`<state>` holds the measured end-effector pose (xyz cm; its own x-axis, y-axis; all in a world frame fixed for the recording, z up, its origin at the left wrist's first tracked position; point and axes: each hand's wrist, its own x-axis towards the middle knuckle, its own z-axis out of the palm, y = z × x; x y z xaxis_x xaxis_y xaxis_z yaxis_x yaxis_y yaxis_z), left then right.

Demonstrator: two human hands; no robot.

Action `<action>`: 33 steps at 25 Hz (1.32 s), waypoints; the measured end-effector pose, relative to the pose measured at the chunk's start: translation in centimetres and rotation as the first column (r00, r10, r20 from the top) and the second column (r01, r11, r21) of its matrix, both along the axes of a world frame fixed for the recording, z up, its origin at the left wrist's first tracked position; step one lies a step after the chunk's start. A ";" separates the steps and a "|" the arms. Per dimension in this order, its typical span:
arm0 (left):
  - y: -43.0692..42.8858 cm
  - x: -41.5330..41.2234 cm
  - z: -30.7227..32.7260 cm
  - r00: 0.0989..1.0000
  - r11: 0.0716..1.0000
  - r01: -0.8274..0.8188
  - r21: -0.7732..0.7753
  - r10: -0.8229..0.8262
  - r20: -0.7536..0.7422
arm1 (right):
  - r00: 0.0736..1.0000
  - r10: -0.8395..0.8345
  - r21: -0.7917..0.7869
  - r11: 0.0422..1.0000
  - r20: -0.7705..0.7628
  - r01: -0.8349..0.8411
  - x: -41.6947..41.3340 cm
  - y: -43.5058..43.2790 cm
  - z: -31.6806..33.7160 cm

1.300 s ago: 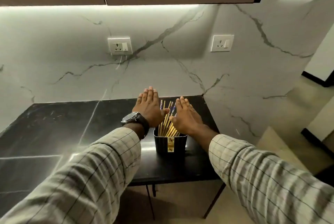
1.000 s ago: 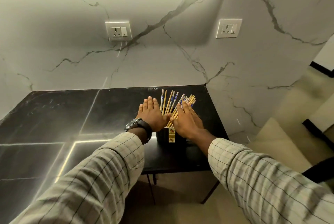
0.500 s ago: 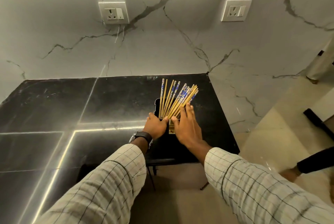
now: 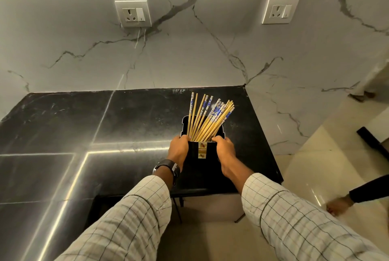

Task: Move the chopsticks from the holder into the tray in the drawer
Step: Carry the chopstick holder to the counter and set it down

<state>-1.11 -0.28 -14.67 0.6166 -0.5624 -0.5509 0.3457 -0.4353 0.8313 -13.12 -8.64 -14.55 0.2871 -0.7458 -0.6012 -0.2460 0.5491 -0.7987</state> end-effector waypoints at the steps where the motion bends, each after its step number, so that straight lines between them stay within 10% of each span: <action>1: -0.1 -0.1 0.1 1.000 1.000 -0.004 -0.007 0.004 -0.012 | 1.000 0.005 0.030 1.000 0.025 -0.006 0.0 -0.1 0.0; 33: 12.7 -1.4 3.9 0.976 0.943 -0.207 -0.262 0.180 -0.121 | 0.954 0.042 -0.017 0.999 0.298 -0.039 0.4 10.8 1.5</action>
